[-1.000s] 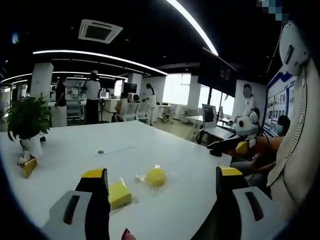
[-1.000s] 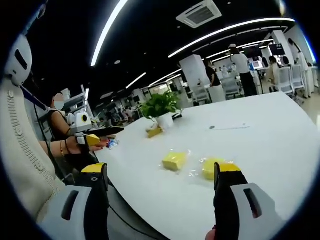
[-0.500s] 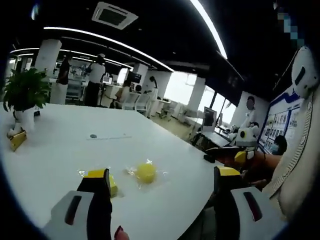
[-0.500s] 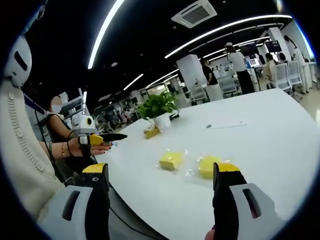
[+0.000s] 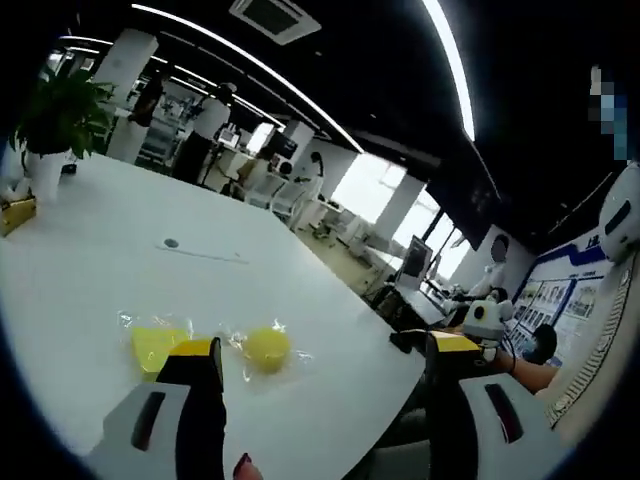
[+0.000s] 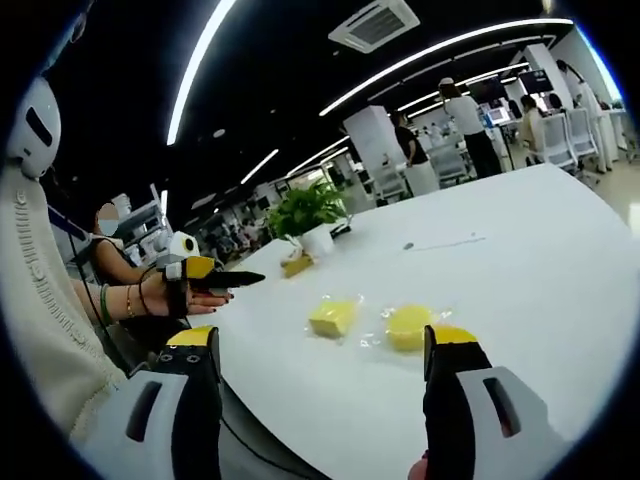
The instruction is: Compare the silicone blocks by pressing each to a similar depth, holding the contact briefly, and releasing to observe deformation and rebound differences across the visible hardness samples.
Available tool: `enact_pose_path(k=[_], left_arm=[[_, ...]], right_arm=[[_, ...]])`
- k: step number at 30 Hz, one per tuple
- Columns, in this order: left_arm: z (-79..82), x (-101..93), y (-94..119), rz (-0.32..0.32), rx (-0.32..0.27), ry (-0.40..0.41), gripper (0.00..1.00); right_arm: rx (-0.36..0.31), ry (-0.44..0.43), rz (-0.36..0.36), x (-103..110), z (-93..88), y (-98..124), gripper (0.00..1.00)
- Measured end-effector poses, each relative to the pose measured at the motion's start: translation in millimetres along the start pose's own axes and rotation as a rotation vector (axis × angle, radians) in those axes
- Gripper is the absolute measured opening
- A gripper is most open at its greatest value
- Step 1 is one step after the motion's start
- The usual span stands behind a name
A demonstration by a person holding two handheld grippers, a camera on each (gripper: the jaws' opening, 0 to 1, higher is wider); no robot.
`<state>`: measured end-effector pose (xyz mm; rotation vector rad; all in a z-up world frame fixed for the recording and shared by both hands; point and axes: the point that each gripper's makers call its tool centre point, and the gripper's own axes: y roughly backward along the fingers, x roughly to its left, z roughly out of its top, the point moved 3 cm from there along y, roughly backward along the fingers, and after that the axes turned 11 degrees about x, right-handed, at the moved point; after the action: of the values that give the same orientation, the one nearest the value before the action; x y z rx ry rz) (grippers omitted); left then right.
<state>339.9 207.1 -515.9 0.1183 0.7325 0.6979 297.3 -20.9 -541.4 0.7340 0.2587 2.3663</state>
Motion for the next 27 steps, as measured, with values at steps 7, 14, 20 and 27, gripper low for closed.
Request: enact_pose_path(k=[7, 14, 20, 27], left_arm=[[-4.2, 13.2, -19.4, -0.012, 0.032, 0.106, 0.82], [-12.2, 35.3, -42.8, 0.005, 0.064, 0.278, 0.8], [-16.9, 53.1, -66.3, -0.007, 0.097, 0.382, 0.79], [-9.5, 69.3, -94.0, -0.053, 0.04, 0.59, 0.77]], right_arm=[[0.005, -0.011, 0.001, -11.6, 2.8, -4.7, 0.76], [0.017, -0.029, 0.006, -19.7, 0.6, -10.6, 0.75], [0.026, -0.056, 0.003, -27.3, -3.9, -14.8, 0.75], [0.033, -0.084, -0.001, -35.2, -7.9, -18.2, 0.74]])
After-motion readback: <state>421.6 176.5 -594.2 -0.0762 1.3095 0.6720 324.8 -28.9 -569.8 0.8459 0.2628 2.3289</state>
